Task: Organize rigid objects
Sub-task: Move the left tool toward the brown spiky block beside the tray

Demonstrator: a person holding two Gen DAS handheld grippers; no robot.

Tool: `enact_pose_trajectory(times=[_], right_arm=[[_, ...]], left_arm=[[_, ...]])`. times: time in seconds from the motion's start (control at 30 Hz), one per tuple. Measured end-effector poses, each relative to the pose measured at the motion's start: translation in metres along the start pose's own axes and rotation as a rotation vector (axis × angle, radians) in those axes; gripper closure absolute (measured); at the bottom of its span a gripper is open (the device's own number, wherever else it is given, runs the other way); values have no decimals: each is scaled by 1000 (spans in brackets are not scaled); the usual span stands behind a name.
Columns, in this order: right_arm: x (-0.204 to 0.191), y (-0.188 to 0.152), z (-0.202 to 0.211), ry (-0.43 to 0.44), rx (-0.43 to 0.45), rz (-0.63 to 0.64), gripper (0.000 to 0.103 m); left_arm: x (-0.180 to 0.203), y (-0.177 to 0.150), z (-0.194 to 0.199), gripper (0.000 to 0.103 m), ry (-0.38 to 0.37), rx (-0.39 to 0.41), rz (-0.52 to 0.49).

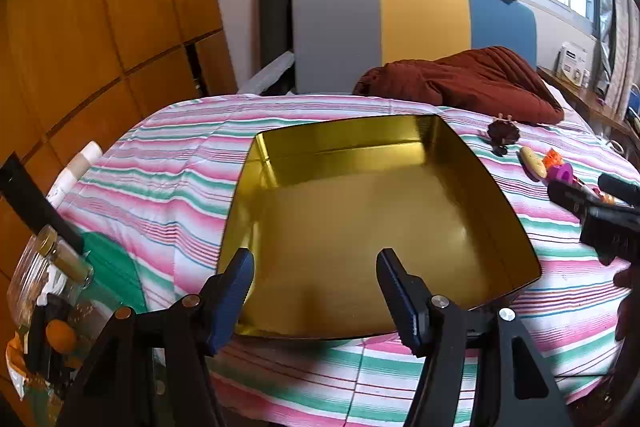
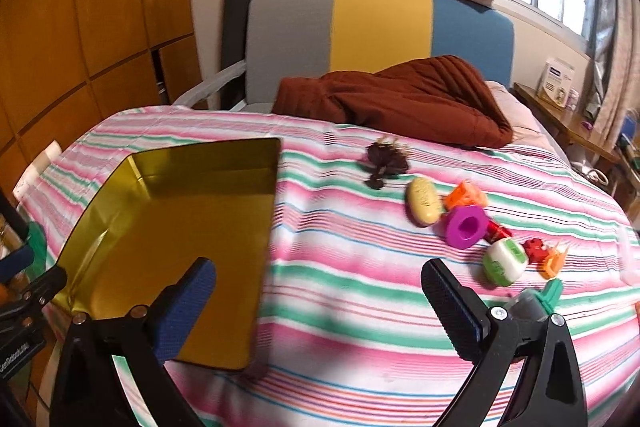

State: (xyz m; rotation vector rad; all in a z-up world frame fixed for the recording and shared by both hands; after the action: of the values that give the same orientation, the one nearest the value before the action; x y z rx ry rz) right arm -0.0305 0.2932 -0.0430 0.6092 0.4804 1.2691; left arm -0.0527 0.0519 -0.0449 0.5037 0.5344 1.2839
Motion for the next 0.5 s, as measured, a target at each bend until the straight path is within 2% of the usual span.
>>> enact_pose_trajectory(times=[0.27, 0.5], right_arm=[[58, 13, -7, -61, -16, -50, 0], [137, 23, -16, -140, -20, -129, 0]], left_arm=[[20, 5, -5, 38, -47, -6, -41], [40, 14, -5, 38, -87, 2, -91]])
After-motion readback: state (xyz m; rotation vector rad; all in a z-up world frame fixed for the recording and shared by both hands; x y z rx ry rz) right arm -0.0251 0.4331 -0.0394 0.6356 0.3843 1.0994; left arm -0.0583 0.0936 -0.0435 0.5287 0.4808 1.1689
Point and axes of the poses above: each gripper's, at about its wrist camera, not at the fingertips, and z roughly against the way its jaws point, x to its right, y to its top, the point moved 7 cm from there along -z, roughly the way its jaws point, and after that the axes turned 7 degrees about -x, right-handed, at the moved point
